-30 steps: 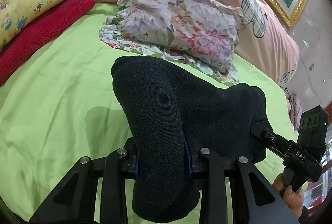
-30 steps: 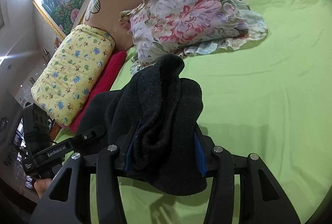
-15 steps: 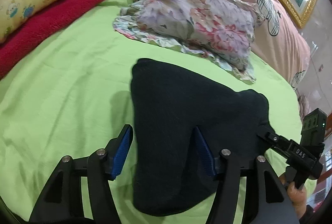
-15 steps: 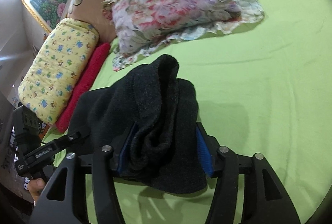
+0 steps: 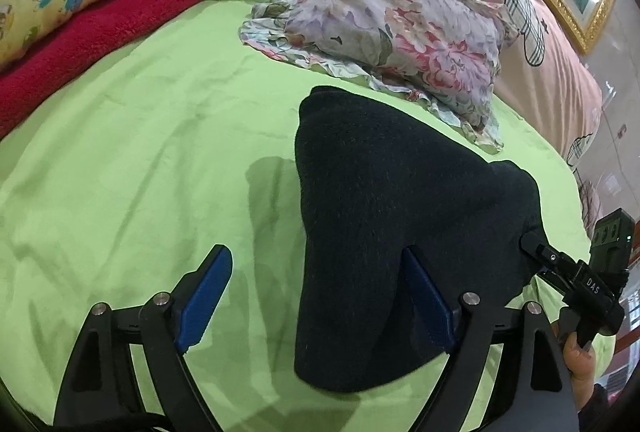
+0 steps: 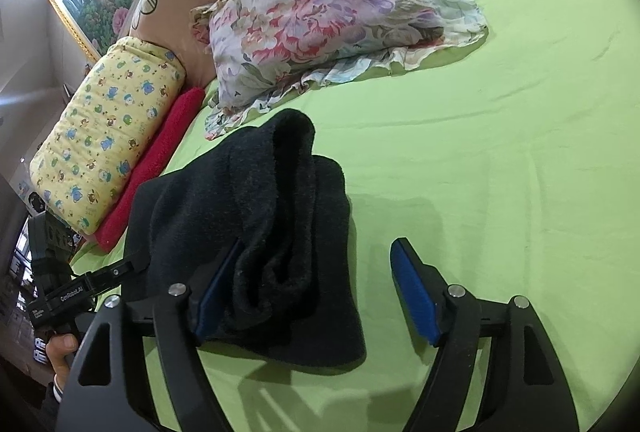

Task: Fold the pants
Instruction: 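Release the bundle with the left gripper and withdraw both grippers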

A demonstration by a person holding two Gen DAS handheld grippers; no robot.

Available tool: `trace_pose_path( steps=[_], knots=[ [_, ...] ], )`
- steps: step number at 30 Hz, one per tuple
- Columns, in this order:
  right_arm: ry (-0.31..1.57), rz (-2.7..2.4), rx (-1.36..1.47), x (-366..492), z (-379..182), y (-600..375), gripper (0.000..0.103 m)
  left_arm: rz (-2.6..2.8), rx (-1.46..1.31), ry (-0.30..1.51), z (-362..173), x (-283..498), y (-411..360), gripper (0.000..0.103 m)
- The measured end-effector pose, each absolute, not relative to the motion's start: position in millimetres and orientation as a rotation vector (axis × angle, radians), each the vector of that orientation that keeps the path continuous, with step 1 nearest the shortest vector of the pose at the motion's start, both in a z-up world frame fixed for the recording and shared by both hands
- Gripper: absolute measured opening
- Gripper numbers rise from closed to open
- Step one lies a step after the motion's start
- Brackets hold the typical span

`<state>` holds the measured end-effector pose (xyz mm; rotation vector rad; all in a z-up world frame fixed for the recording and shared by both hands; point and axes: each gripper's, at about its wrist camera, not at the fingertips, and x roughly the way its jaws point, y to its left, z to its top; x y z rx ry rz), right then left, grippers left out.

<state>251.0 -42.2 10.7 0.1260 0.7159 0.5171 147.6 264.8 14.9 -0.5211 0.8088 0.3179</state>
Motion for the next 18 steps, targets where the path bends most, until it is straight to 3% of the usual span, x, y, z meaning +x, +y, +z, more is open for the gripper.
trace_pose_path(
  steps=[13,18],
  knots=[
    [0.634,0.472,0.073,214.5,26.4,-46.2,0.077,0.401,-0.366,0.849,31.1,117.8,229.1,0.088],
    [0.610,0.532,-0.001,195.3,29.9,-32.5,0.086,0.408,-0.327,0.855,34.1,109.6,215.2,0.088]
  ],
)
